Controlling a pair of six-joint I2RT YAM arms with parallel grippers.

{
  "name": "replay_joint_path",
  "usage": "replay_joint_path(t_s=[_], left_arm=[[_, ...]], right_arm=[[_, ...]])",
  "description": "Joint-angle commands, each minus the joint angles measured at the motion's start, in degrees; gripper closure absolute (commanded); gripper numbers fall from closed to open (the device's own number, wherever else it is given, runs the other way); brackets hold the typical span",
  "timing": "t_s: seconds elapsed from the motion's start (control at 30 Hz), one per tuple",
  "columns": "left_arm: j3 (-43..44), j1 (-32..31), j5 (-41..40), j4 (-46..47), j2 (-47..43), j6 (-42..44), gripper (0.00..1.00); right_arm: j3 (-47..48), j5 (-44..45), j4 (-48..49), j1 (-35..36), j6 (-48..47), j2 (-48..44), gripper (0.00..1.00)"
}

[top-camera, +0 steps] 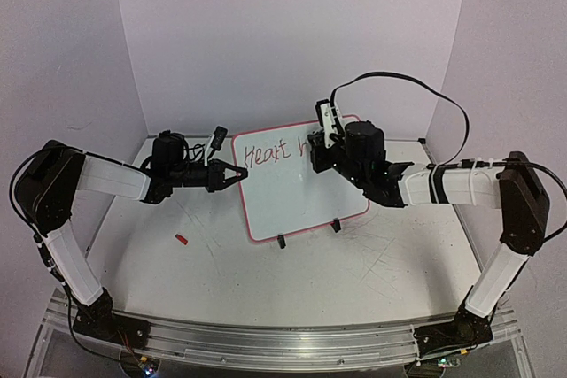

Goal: Write a sentence on the whiteboard

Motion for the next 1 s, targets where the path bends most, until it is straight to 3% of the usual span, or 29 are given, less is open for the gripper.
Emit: replay_joint_path(t_s=[0.0,0.97], left_arm=[[0.95,0.66,-9.09,-2.51,0.05,8.42,1.0],[1.5,0.66,-8.74,-2.92,0.71,8.15,1.0]], right_arm=[[-0.13,1.55,0.6,-0.13,0.7,-1.15,1.0],[-3.16,-3.8,-0.48,-0.33,2.49,-6.99,1.0]])
